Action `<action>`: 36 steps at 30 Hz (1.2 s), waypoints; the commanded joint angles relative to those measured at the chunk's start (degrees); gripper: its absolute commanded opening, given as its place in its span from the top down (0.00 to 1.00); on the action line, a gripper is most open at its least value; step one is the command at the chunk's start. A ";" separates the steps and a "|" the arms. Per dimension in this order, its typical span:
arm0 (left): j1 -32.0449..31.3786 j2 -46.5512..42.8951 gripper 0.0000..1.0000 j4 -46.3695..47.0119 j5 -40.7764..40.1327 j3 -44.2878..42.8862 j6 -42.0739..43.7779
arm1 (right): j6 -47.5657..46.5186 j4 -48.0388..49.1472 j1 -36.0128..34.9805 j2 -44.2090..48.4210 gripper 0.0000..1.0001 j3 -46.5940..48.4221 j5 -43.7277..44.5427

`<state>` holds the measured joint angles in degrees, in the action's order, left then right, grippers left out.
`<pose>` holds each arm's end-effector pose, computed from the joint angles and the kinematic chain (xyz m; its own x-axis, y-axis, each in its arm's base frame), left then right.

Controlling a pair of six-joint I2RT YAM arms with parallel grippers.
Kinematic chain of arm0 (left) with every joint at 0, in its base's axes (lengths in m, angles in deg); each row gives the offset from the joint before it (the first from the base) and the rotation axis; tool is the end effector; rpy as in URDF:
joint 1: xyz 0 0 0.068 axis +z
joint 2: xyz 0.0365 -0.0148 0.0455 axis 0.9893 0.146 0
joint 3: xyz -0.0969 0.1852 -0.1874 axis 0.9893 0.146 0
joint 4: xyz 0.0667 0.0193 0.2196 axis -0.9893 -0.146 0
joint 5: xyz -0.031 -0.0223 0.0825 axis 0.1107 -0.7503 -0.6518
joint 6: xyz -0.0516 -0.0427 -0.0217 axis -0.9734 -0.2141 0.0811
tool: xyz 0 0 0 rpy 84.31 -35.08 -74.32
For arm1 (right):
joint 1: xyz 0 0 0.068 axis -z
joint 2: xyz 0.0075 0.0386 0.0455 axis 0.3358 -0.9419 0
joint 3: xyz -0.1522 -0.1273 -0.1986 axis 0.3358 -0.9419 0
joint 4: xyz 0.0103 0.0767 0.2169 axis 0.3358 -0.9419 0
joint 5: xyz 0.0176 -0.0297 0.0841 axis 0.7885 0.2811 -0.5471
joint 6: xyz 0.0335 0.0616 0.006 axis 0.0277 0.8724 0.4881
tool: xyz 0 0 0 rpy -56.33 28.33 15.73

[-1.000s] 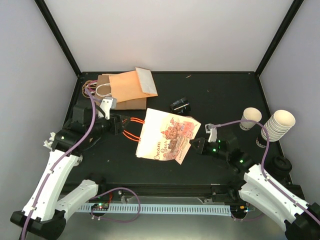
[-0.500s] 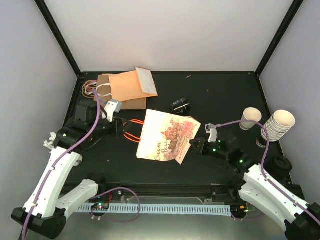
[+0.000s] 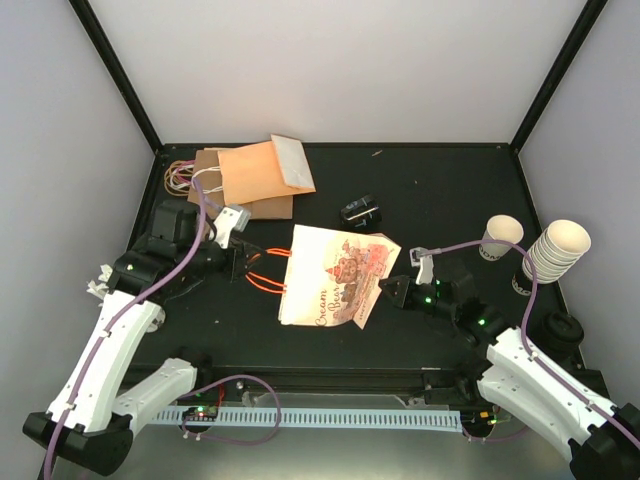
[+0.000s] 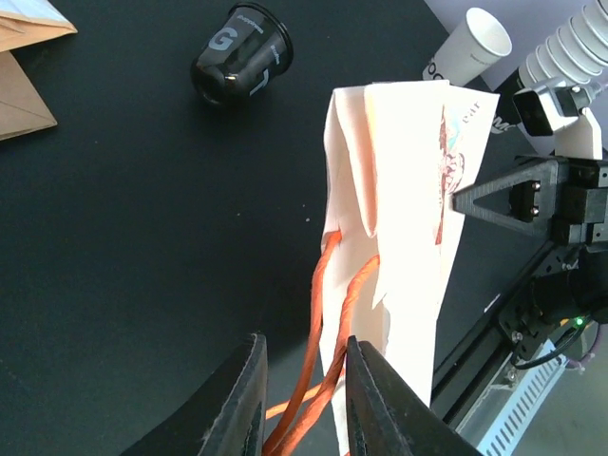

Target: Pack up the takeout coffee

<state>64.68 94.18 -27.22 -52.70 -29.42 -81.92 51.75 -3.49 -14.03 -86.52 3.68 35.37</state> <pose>0.1184 -0.0672 0.3426 -0.7076 0.1238 -0.6957 0.5437 0.7244 -0.4240 0.1079 0.0942 0.2158 -0.8305 0.2626 -0.4912 -0.2347 0.6348 0.7362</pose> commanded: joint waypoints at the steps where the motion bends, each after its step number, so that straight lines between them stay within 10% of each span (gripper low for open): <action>1: 0.30 0.56 0.74 -2.30 1.77 -2.71 2.50 | -0.44 2.57 0.35 0.15 0.99 -0.51 0.15; 6: 0.32 0.75 0.75 -2.59 2.09 -2.93 2.45 | -0.53 2.48 0.35 0.20 0.99 -0.76 0.30; 11: 0.32 1.18 0.98 -3.50 2.11 -3.85 2.77 | -1.07 2.27 0.33 0.39 0.99 -0.86 0.65; 36: 0.32 2.46 0.98 -10.60 -10.61 -12.20 0.34 | -11.79 -9.01 0.38 -2.97 0.99 5.32 11.40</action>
<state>64.65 96.78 -36.10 -58.03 -39.06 -80.92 43.22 -8.34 -14.05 -89.01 7.79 43.31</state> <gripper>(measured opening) 0.036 0.029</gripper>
